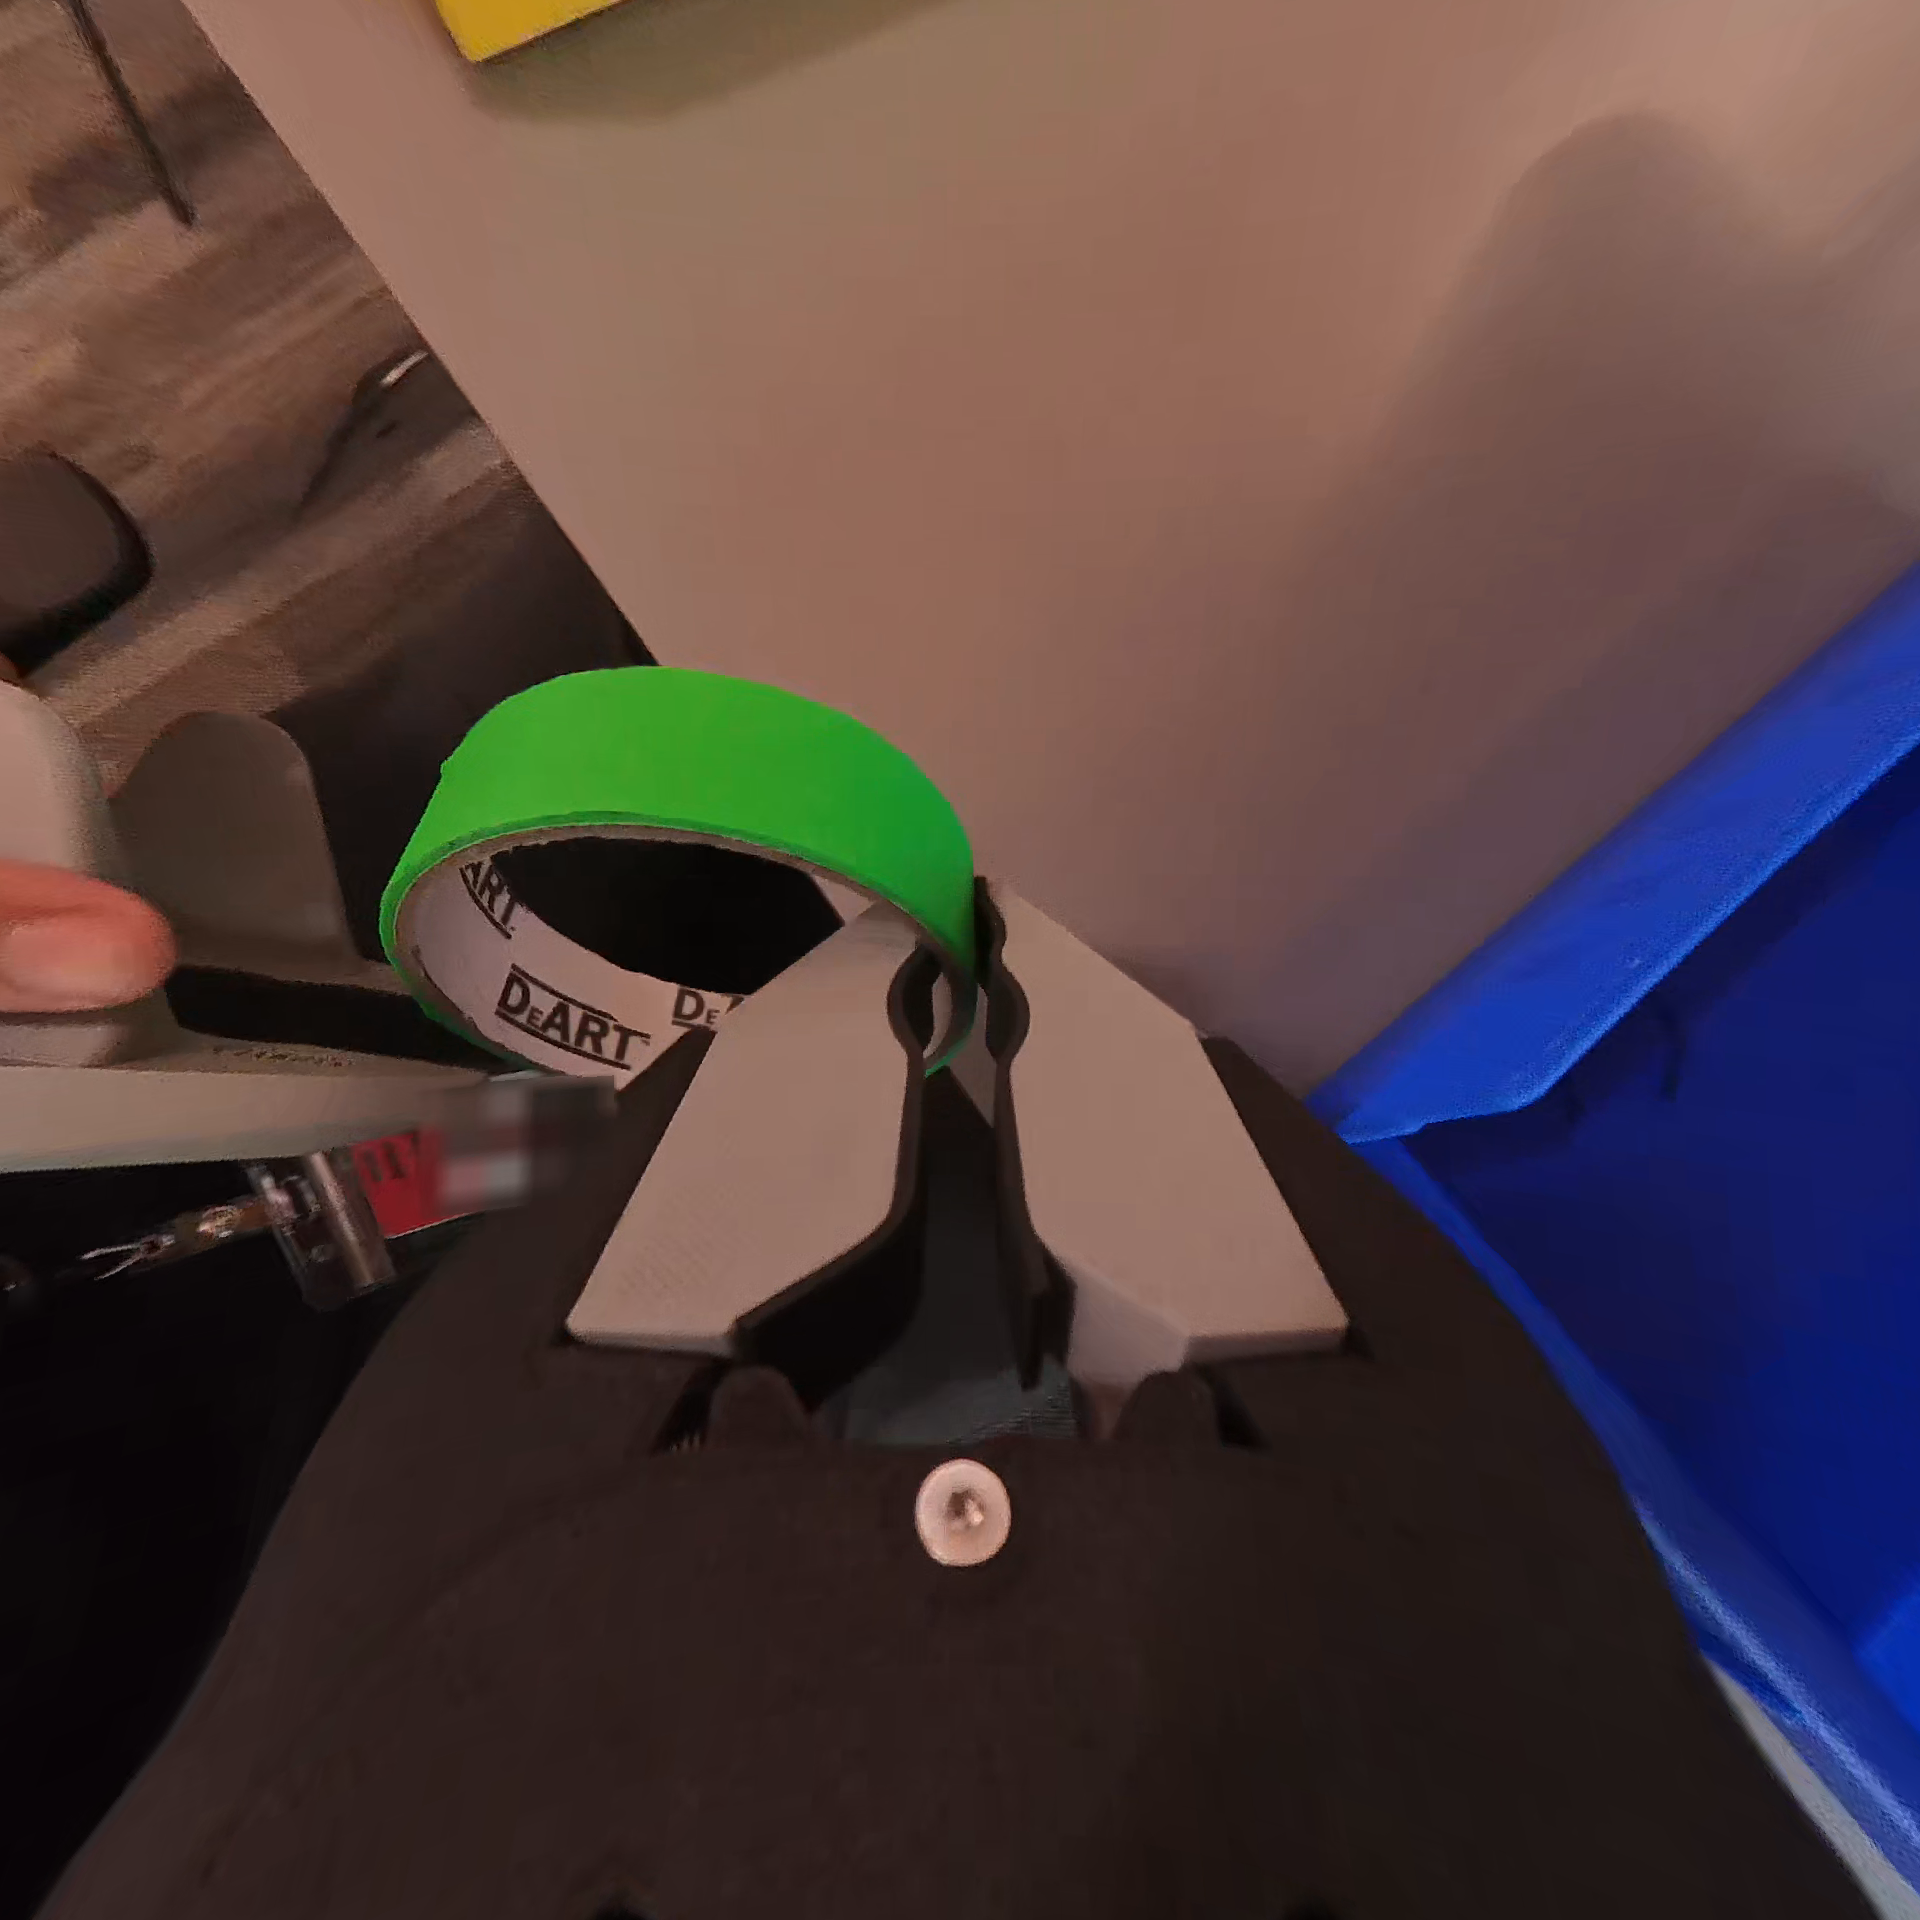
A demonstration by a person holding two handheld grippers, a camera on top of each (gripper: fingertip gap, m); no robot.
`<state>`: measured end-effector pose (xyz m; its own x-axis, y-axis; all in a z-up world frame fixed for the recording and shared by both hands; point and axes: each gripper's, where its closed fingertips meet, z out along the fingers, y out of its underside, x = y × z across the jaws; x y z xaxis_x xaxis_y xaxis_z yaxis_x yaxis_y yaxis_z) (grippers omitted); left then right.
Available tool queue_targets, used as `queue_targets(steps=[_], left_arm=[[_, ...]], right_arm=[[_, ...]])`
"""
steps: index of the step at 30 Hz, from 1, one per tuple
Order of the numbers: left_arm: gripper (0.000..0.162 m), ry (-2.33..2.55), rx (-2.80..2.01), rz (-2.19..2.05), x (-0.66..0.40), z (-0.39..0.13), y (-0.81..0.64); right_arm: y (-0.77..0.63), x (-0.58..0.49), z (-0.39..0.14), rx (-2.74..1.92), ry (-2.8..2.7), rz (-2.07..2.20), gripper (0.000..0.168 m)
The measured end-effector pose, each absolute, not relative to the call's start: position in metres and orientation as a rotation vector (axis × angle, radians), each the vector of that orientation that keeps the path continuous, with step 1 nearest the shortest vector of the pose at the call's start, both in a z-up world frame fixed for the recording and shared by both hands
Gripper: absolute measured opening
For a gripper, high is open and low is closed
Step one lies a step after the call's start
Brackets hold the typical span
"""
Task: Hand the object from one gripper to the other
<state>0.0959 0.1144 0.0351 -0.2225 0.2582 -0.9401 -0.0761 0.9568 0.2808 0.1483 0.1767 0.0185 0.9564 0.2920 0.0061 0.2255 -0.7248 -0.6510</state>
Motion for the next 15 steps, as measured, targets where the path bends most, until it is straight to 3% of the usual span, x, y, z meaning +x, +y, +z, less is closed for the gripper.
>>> queue_targets(steps=[7, 12, 15], left_arm=[[0.053, 1.791, 0.178, 0.303, 0.1, 0.021, 0.106], [0.058, 1.818, 0.156, 0.358, 0.102, 0.013, 0.115], [0.049, 1.815, 0.172, 0.363, 0.105, 0.009, 0.115]], right_arm=[[0.168, 0.146, -0.016, -2.55, -0.359, 0.292, 0.003], [0.159, 0.151, -0.029, -2.62, -0.34, 0.365, 0.002], [0.154, 0.147, -0.029, -2.619, -0.34, 0.471, 0.002]])
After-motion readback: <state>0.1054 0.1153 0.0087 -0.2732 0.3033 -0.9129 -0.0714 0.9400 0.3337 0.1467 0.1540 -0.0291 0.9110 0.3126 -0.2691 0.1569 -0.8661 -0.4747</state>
